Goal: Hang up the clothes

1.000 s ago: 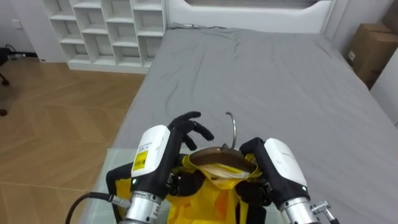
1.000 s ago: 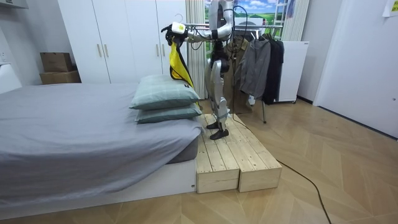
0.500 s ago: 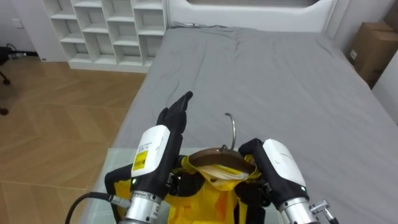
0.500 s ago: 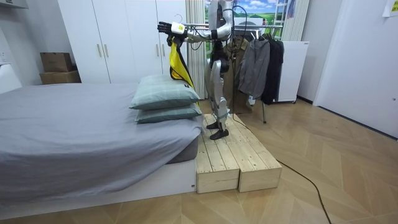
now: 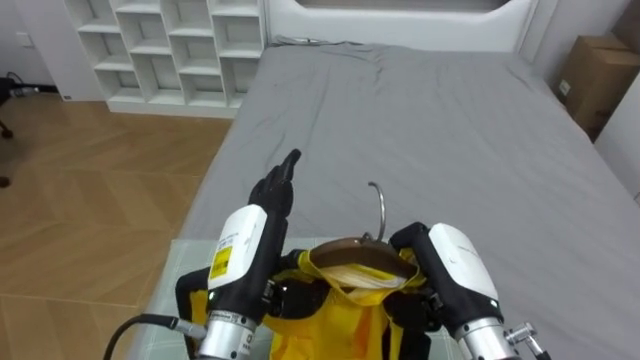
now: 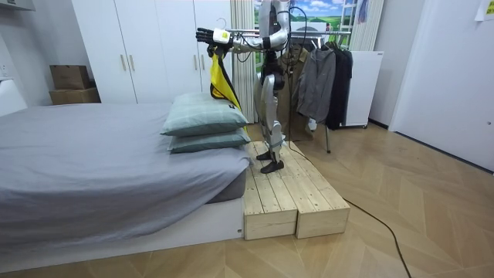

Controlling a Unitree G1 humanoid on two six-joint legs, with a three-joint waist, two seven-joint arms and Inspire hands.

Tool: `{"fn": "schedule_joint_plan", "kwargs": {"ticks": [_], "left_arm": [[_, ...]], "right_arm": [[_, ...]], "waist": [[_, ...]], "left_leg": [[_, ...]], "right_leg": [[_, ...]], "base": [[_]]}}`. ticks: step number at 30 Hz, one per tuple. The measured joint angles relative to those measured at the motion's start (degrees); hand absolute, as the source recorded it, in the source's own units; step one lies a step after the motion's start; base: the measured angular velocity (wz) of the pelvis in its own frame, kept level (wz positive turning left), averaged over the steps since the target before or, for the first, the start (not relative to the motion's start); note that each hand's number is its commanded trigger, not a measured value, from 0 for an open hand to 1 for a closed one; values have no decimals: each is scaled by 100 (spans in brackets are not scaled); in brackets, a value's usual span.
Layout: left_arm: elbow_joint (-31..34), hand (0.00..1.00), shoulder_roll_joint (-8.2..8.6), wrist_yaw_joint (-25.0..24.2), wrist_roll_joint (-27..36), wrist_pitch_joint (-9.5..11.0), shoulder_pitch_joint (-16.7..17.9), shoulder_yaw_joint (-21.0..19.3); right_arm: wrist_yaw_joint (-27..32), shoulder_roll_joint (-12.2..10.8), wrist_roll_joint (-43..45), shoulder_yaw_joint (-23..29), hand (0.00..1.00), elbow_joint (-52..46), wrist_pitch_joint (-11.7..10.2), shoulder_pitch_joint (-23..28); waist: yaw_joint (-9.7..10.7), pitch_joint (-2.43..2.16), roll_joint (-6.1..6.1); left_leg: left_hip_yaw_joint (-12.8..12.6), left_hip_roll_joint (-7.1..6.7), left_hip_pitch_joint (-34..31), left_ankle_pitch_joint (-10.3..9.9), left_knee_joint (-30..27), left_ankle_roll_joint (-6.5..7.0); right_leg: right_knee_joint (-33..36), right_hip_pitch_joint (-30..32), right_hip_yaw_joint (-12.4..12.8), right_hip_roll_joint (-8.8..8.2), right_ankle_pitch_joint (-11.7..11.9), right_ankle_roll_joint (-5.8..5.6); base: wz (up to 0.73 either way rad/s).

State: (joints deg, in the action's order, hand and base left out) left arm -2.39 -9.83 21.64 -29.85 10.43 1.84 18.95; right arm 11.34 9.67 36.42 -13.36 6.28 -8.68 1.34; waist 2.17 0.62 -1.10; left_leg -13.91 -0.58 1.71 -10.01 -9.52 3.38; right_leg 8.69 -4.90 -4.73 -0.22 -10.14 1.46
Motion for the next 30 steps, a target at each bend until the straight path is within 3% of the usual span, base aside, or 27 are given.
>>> {"fn": "schedule_joint_plan", "kwargs": {"ticks": [10, 13, 17, 30], "left_arm": [[-113, 0, -58, -126, 240, -79, 26, -37], [-114, 0, -53, -206, 332, -144, 27, -84], [-112, 0, -47, -237, 330, -144, 27, -69], [199, 0, -194, -377, 101, -178, 33, 8]], "right_arm": [[133, 131, -67, 359, 100, 199, 9, 0], [163, 131, -62, 374, 100, 285, 128, 0], [246, 148, -63, 467, 100, 302, 128, -12], [357, 170, -43, 589, 100, 324, 237, -121]], "waist": [[114, 0, -5], [114, 3, -8], [131, 34, -63], [255, 1, -74]], "left_leg": [[-24, -5, 19, 1, 6, 2], [-52, -2, 42, 1, 15, 2], [-107, 5, 30, 1, 26, 2], [-112, -1, -110, 3, 1, 5]], "right_leg": [[-1, -12, 9, -5, 0, -1], [-1, -19, 59, -1, 0, -1], [7, 18, 112, 3, 0, -1], [41, 177, 130, -43, 2, -3]], "base": [[-2], [-5], [-6], [0]]}}
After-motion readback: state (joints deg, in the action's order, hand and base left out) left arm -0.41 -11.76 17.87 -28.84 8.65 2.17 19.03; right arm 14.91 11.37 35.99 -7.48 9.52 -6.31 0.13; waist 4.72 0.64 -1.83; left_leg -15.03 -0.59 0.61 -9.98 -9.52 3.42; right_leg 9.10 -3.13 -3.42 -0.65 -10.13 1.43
